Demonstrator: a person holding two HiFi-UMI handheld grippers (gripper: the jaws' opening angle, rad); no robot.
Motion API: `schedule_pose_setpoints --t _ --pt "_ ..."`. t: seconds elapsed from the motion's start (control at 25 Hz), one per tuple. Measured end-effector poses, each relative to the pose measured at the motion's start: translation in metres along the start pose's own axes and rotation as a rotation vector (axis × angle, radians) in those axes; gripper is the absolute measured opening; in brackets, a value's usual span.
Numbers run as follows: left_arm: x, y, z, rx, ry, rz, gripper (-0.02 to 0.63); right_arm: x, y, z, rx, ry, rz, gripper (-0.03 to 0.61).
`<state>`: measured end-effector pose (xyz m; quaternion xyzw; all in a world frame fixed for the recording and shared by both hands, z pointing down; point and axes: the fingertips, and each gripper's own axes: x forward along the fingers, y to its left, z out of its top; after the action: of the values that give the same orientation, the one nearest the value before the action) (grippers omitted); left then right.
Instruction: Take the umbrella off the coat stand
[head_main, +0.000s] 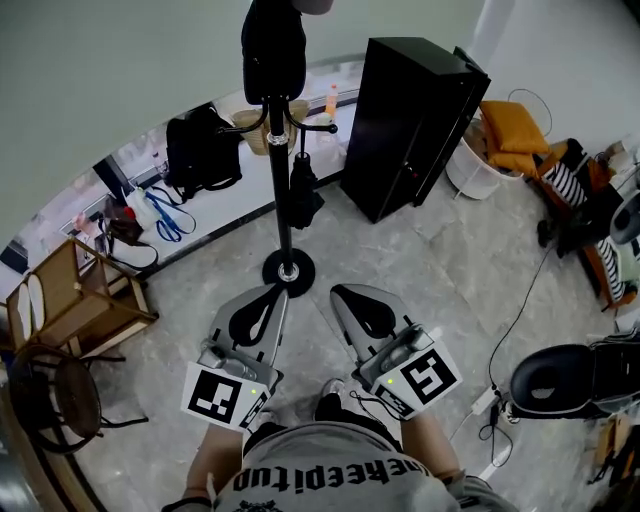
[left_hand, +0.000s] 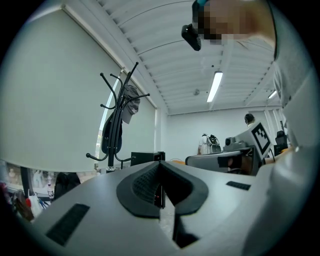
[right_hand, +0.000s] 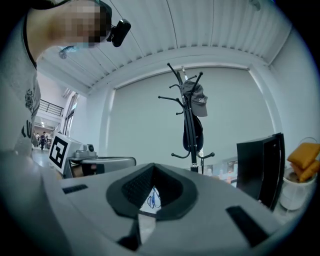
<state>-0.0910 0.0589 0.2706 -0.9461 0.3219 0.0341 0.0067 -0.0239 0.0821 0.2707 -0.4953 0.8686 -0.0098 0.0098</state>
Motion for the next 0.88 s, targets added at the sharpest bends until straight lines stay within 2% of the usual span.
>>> schedule_pose_setpoints --t 0.44,0.88 --pt "0.029 -0.015 -0.006 0.011 -0.002 0.110 0.015 -0.005 -0.036 -0.005 0.020 -0.004 0.120 0.011" --pt "0.040 -0.031 -0.012 0.037 0.017 0.185 0.015 -0.011 -0.054 -0.011 0.041 -0.014 0.199 0.011"
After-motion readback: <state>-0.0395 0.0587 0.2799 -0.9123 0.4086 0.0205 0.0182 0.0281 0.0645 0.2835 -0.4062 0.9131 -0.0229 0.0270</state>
